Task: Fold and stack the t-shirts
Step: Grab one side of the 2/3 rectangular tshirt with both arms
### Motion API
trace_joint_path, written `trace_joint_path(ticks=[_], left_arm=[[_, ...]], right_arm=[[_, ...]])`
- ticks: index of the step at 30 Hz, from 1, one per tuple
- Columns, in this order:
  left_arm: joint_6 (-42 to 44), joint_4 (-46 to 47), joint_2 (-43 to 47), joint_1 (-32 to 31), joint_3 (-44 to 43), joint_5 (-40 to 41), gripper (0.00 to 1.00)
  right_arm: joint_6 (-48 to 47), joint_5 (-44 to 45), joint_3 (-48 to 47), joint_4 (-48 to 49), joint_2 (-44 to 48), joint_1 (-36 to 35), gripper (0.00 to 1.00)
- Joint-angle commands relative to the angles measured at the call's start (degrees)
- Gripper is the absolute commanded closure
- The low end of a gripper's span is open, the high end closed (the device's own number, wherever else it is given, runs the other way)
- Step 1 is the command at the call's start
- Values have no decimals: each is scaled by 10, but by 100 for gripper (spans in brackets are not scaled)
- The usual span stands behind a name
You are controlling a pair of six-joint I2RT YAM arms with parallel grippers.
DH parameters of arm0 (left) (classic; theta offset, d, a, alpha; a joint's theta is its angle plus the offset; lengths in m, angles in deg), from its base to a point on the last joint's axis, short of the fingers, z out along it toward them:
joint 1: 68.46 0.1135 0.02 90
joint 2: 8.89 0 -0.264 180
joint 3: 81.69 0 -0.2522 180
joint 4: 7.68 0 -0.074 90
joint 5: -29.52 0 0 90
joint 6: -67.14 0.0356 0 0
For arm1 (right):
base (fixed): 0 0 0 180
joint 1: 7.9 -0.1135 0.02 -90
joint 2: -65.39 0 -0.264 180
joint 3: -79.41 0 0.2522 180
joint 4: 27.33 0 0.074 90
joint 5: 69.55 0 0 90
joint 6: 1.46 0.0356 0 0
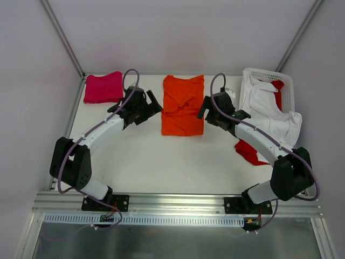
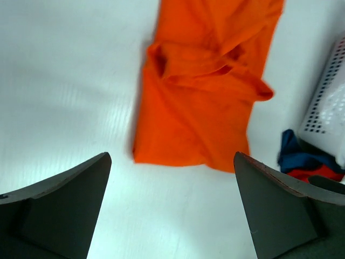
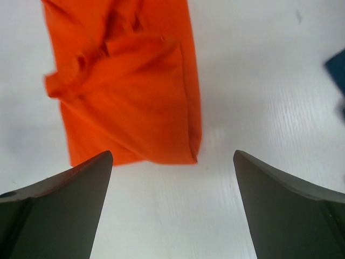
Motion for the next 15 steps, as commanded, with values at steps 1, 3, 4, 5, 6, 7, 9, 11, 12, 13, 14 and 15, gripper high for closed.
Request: trace_joint_path(ticks=[1,3,4,5,6,7,9,11,12,13,14,15], left_arm=[[-60,37,25,-8,108,0,1],[-77,56,33,-13,158,-8,2],[-85,81,36,-15,175,-8,2],[-104,93,40,-23,188,-22,2],[-112,104,40,-27,212,-25,2],[-125,113,41,-34,220,-21,2],[-138,136,35,-51,231,-13,3],[-155,149,23,-59,236,12,3],[-162,152,16,-62,236,14,3],[-176,155,11,-63,237,14,4],[-184,163,-1,-64,237,14,4],[-191,168,-7,-66,237,15,4]], right_arm=[[35,-73,82,57,2,-1,0],[44,-104,120,92,-6,-1,1],[47,-112,129,101,-11,-1,1],[55,-127,138,113,-15,-1,0],[58,-134,153,132,-26,1,1],[62,-140,160,143,-33,1,0],[69,-158,178,181,-51,5,1],[76,-182,183,209,-63,9,0],[76,-185,184,215,-76,11,1],[76,-186,185,218,-80,12,1],[77,-189,184,223,-84,14,0],[75,-187,184,224,-90,15,1]])
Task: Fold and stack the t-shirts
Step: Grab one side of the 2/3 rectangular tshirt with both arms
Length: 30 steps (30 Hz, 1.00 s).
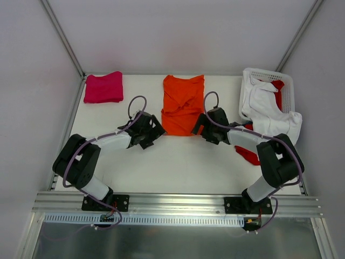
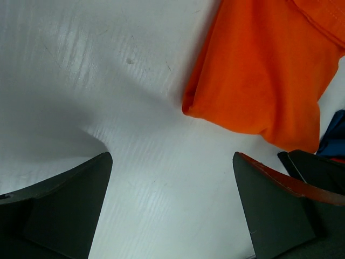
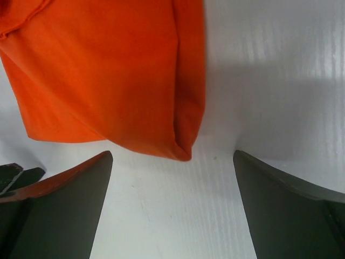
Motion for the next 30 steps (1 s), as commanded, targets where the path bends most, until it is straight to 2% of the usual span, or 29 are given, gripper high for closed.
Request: trace_joint_path(ticks=[1,9,12,13,15,16,18,19,21,25,29,30], left_arm=[[-57,52,-24,-5,0,19,4],[-81,56,-91,-13,-46,33,7],[-88,56,-115,-14,-65,31,8],[-89,56,-128,-15,-70,30,10],[-93,56,-142,-15,-85,26,11],[-94,56,-155,-14,-94,24,11],[-97,56,-167,-14,-102,19,11],[-98,56,-176,-14,-111,17,12],[-101,56,-188,-15,-117,12,12],[-103,56,-196,-15,-126,6,13],[-104,53,-197,-15,-127,4,15],[-104,51,-196,-15,-126,3,19]], right_arm=[[14,-27,-1,56,-14,8,0],[4,-39,-17,67,-56,31,2],[1,-43,-20,73,-68,39,10],[0,-43,-20,77,-71,41,20],[1,-43,-22,77,-79,46,33],[0,-44,-23,77,-86,49,42],[0,-48,-29,77,-93,53,50],[1,-51,-29,77,-97,57,62],[0,-52,-32,77,-103,59,76],[1,-57,-35,77,-110,65,99],[2,-60,-36,77,-116,65,99],[4,-61,-36,77,-117,65,100]])
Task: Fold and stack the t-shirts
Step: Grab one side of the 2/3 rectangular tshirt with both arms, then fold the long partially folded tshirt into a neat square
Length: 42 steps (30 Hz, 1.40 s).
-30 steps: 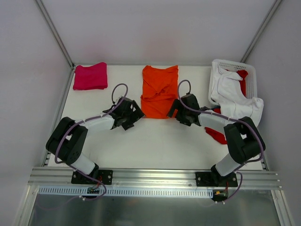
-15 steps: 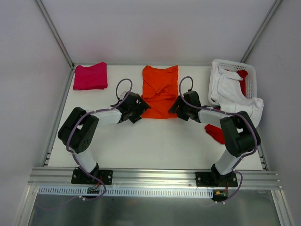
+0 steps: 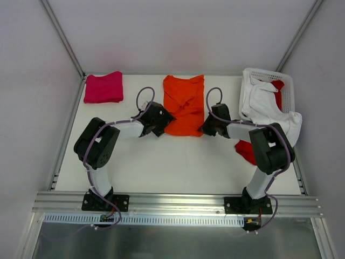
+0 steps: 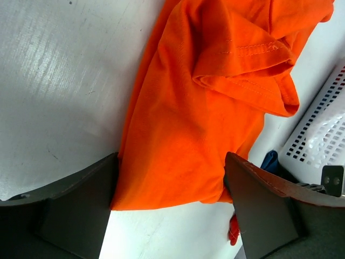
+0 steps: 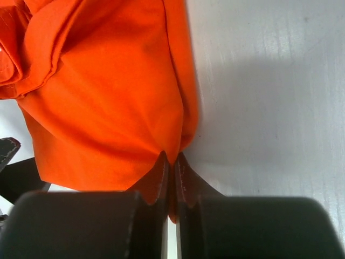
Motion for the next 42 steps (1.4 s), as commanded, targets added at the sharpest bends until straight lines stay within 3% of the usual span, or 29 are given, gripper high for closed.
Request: trace_joint_path(ticks=[1,6,10,14,19,31,42], left_arm=[[3,-56,-20,-6,9,1,20],[1,-69,-8,-7,11,3,48],[10,-78,-1,-14,11,9,78],[25,-87,8,-17,9,13,99],[46,-102,54,-20,13,8,100],[50,-204,278,-36,45,19,100],[58,-235,292,-33,-10,27,100]], right_arm=[[-4,4,-3,-22,-19,4,100],[0,3,0,-22,-14,4,99],[6,2,5,-22,-4,1,99],[9,6,15,-27,19,-7,99],[18,19,20,-70,73,-32,99],[56,105,-5,-287,268,-119,99],[49,163,-86,-384,295,-116,99]])
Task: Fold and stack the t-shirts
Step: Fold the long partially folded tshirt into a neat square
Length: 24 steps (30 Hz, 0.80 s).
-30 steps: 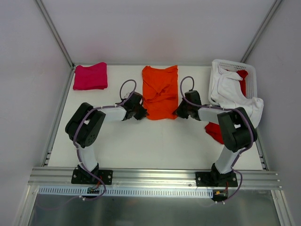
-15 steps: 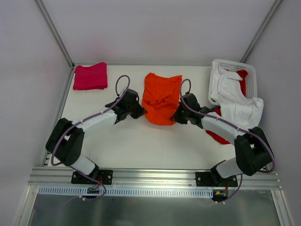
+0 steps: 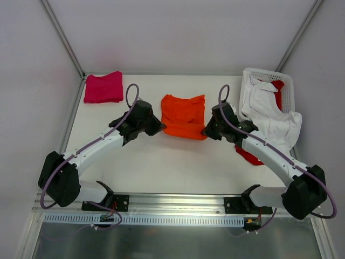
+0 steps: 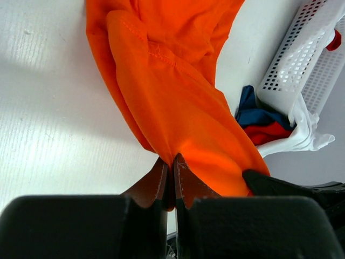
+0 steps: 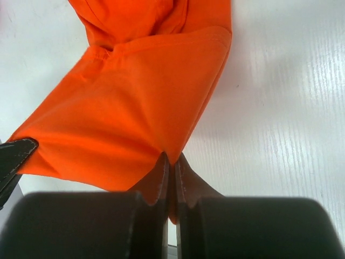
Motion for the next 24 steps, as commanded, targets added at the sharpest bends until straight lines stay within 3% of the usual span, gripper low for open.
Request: trace_joint_path(ticks=[1,12,24], left_arm=[[14,-12,-8,4,-46,18,100],[45,-13,-150,73,-200,-30,99],[45,-12,-401,139,-394,-135,100]], right_arm=[[-5,42,-48,-51,-2,6,99],[-36,52,-190,-51,-184,63,100],[-38,4,-395,-50,-409,133,99]])
